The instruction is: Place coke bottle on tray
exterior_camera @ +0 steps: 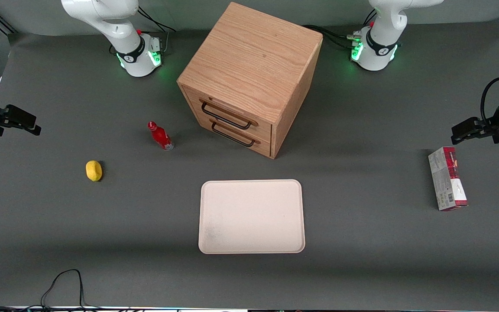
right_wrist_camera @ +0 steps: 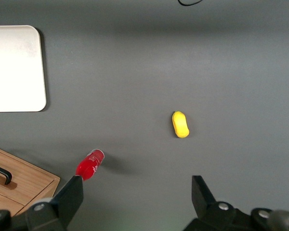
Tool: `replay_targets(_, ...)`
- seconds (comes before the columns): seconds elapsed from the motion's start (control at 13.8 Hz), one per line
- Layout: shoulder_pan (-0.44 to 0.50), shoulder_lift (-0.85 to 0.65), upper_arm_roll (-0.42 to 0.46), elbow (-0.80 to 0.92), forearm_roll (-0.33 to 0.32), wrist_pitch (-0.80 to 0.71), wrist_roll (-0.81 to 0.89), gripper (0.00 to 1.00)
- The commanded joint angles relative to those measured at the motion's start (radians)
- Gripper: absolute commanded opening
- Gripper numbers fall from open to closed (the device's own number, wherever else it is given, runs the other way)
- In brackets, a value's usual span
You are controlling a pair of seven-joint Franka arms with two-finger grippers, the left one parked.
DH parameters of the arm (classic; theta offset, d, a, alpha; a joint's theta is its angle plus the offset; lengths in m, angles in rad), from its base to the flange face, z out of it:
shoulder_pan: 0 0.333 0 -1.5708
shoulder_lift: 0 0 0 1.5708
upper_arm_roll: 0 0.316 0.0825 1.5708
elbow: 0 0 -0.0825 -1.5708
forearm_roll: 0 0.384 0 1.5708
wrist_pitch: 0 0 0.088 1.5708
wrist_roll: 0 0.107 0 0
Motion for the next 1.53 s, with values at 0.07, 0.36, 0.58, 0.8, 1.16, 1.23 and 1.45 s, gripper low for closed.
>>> replay_targets(0.07, 0.081, -0.02, 0.002, -0.008, 0.011, -0.024, 0.094, 1.0)
replay_targets(0.36, 0.228, -0.102, 0.001, -0.106, 0.009, -0.008, 0.27, 1.0)
replay_targets(0.58, 0.313, -0.228, 0.001, -0.273, 0.009, 0.062, 0.359, 1.0)
replay_targets(0.8, 0.394, -0.387, 0.001, -0.504, 0.009, 0.159, 0.433, 1.0)
replay_targets(1.16, 0.425, -0.558, 0.006, -0.732, 0.004, 0.231, 0.432, 1.0)
replay_targets(1.23, 0.425, -0.56, 0.007, -0.74, 0.001, 0.226, 0.429, 1.0)
replay_targets(1.45, 0.426, -0.558, 0.007, -0.776, -0.003, 0.243, 0.386, 1.0)
